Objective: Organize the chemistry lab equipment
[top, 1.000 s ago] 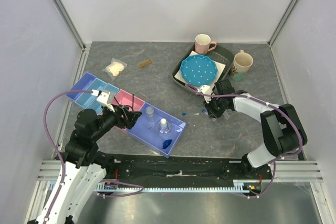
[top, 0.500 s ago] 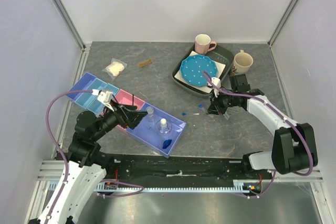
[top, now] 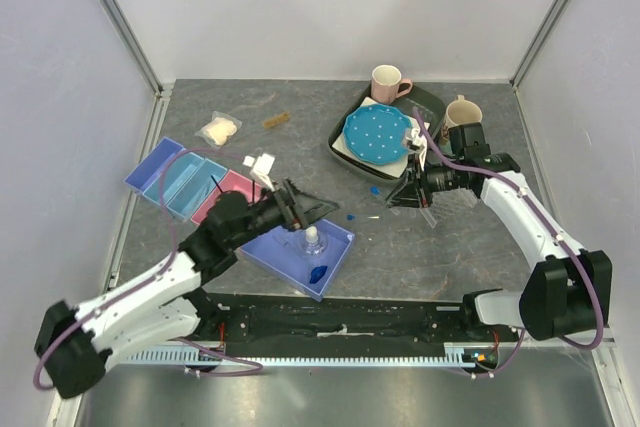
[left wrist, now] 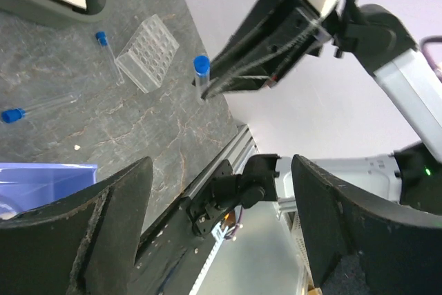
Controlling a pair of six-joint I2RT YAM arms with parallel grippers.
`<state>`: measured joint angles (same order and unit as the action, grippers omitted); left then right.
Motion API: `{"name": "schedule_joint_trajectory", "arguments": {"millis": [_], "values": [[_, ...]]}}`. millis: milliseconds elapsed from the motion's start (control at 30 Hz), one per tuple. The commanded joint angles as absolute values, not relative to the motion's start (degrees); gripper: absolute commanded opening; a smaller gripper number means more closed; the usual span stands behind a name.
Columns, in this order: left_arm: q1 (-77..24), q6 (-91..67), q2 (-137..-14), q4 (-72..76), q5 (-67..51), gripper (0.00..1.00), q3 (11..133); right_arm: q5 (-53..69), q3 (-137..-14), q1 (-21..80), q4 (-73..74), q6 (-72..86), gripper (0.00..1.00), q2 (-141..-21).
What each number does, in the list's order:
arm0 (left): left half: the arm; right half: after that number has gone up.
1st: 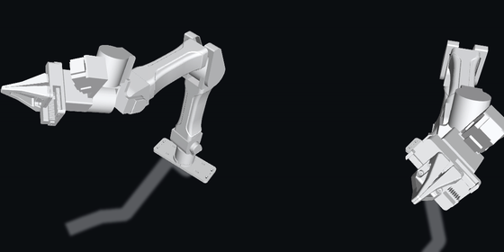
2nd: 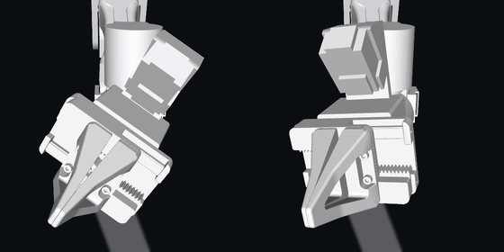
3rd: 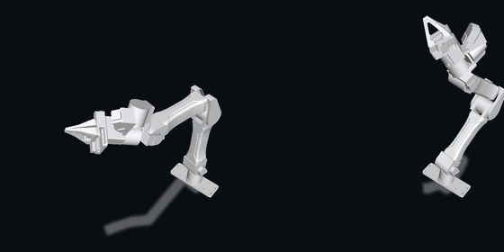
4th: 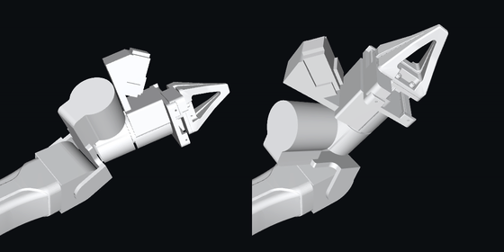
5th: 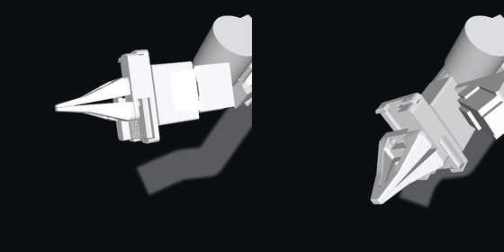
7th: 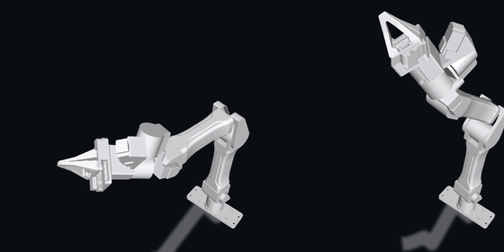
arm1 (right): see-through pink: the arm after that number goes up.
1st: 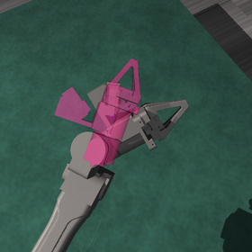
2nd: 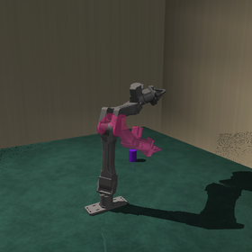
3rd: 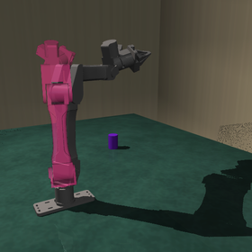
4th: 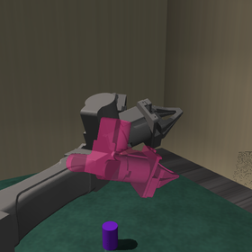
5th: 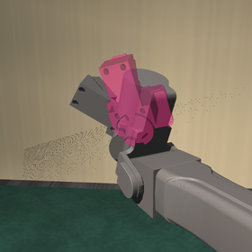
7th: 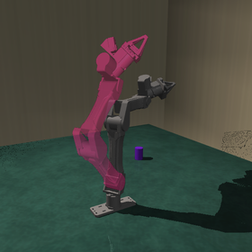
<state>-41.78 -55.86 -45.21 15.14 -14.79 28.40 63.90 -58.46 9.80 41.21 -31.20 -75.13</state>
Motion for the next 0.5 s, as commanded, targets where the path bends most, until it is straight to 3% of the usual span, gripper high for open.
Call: {"name": "schedule_joint_trajectory", "arguments": {"millis": [0,233,367,467], "values": [[-48.06,-65.1,-55.61,20.21,2.17,0.88,34.62,70.14,-57.06,9.67,43.16,-34.28,0.13,-74.89],[-57.92,-58.63,-72.39,22.32,13.79,0.86,44.37,70.05,-52.38,8.62,37.45,-31.2,0.14,-72.34],[-59.76,-58.62,-76.98,22.94,16.69,0.73,46.31,70.75,-51.51,7.82,36.91,-30.94,0.15,-72.25],[-61.43,-58.27,-79.09,21.8,21.17,0.72,47.55,71.19,-51.15,7.38,36.74,-31.2,0.15,-72.25]]}}
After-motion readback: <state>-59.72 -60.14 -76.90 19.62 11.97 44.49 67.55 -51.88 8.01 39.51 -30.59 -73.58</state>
